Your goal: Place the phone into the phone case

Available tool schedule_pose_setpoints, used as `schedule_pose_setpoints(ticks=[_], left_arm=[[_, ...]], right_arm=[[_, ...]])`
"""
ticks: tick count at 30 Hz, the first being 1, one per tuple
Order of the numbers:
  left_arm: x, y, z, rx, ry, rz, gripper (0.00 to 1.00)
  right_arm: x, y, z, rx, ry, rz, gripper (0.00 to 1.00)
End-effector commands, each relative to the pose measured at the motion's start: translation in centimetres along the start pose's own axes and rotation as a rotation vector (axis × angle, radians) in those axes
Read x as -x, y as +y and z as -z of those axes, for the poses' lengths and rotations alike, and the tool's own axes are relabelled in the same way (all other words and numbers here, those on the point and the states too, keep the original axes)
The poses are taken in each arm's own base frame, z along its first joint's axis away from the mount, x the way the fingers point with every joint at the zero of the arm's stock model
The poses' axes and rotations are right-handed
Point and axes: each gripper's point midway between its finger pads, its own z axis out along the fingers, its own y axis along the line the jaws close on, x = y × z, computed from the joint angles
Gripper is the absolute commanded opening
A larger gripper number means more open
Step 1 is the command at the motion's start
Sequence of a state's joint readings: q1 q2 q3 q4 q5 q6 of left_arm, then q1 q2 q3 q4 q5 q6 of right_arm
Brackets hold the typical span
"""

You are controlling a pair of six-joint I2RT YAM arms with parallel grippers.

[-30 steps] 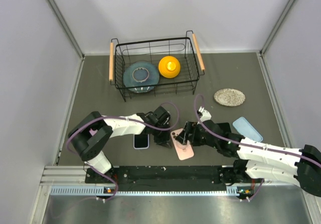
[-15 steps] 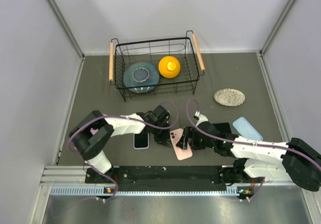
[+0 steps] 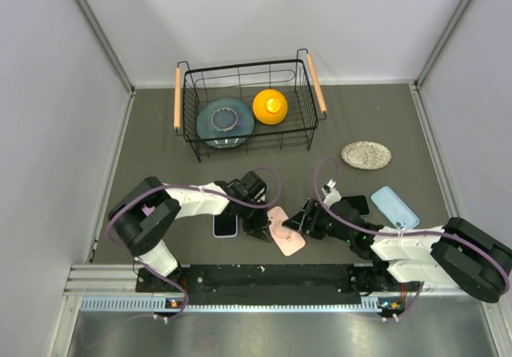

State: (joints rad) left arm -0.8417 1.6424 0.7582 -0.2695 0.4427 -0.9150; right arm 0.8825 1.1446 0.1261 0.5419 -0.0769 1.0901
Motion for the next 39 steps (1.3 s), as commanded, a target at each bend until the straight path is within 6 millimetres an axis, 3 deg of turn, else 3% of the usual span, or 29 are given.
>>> schedule_pose_setpoints(ticks=[1,8,12,16,19,22,26,30,35,37,39], left_arm=[[1.7,0.2,-1.0,0.025,-0.086,-0.055,0.00],[2.0,0.0,-0.6,0.035,-0.107,-0.053,0.00],[1.9,0.0,-0.5,0.034,-0.108,-0.049,0.00],[2.0,-0.1,-0.3,0.029,-0.119,-0.050,0.00],[2.2,-0.3,-0.2,0.026,-0.125,-0.052,0.00],[2.4,-0.1,0.0,0.044,-0.127,-0.060,0.00],[3.7,1.0,1.9,0.096,-0.186,-0.048,0.00],[4.7,1.5,3.8,0.104,-0.234,-0.042,0.06],[5.8,1.8,6.3,0.148,-0.313,-0.055,0.23],[6.2,2.0,7.2,0.168,-0.338,-0.062,0.33],[6.8,1.2,8.5,0.166,-0.375,-0.091,0.51]], right_arm=[[-0.9,7.8,2.2,0.357,0.087,-0.091,0.71],[-1.1,8.5,3.4,0.407,0.093,-0.086,0.71],[-0.8,7.2,2.9,0.316,0.075,-0.054,0.70],[-0.4,5.2,2.5,0.190,0.047,-0.014,0.61],[0.0,5.2,2.2,0.169,0.038,0.015,0.50],[0.0,5.9,2.0,0.181,0.055,0.024,0.49],[0.1,5.6,1.8,0.150,0.054,0.023,0.49],[1.0,4.1,2.0,0.021,0.026,0.013,0.57],[4.3,0.7,3.6,-0.275,-0.118,-0.005,0.59],[6.1,-1.1,5.3,-0.436,-0.214,-0.062,0.73],[7.5,-1.7,6.7,-0.527,-0.286,-0.115,0.77]])
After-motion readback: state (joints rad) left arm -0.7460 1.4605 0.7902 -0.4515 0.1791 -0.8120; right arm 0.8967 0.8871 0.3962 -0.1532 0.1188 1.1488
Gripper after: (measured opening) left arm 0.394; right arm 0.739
